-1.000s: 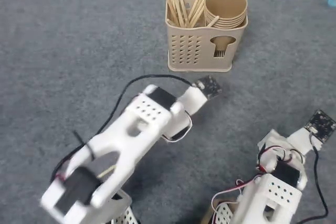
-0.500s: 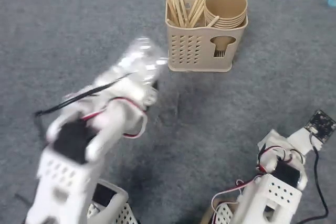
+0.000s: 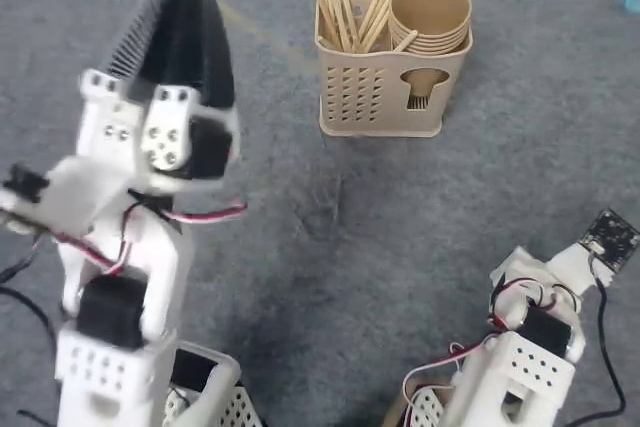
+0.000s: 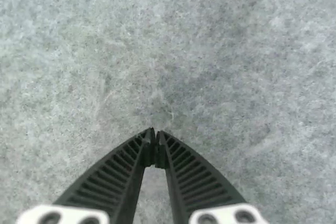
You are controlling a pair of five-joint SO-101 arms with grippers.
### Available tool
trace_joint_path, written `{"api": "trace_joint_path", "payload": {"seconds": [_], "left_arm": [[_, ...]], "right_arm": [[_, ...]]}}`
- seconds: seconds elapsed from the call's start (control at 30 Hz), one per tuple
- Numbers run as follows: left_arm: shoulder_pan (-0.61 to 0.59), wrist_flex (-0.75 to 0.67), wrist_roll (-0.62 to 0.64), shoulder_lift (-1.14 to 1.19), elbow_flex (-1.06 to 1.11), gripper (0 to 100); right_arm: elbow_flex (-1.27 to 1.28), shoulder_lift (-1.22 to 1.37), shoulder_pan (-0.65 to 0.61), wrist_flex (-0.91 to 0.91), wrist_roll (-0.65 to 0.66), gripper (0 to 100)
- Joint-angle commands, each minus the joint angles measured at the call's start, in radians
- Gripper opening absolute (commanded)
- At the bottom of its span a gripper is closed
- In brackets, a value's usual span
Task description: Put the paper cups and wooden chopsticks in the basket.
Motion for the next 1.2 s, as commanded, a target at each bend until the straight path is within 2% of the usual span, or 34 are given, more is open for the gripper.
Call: {"api": "trace_joint_path", "payload": {"seconds": [0.0, 0.23, 0.33, 0.7, 0.87, 0.93, 1.03, 1.1, 1.17], "left_arm": [[0.002, -0.224, 0.015, 0.199, -0.11, 1], [0.031, -0.224, 0.015, 0.6, -0.437, 1], [0.061, -0.222, 0.014, 0.723, -0.501, 1], [0.04, -0.23, -0.077, 1.059, -0.501, 1], [0.044, -0.23, -0.08, 1.094, -0.452, 2], [0.052, -0.227, -0.08, 1.092, -0.424, 6], [0.046, -0.216, -0.072, 1.063, -0.384, 20], [0.044, -0.158, -0.072, 1.01, -0.352, 27], [0.044, -0.072, -0.072, 0.937, -0.334, 28]], "right_arm": [[-0.044, -0.013, -0.007, 0.001, -0.008, 0.8], [-0.044, -0.013, -0.007, 0.001, -0.008, 0.8], [-0.044, -0.013, -0.008, -0.001, -0.008, 0.8], [-0.044, -0.013, -0.061, -0.001, 0.035, 0.8], [-0.044, -0.013, -0.061, -0.001, 0.038, 0.8], [-0.044, -0.013, -0.061, -0.001, 0.038, 0.8], [-0.044, -0.013, -0.061, -0.001, 0.038, 0.8], [-0.044, -0.013, -0.061, -0.001, 0.038, 0.8], [-0.044, -0.013, -0.061, -0.001, 0.038, 0.8]]}}
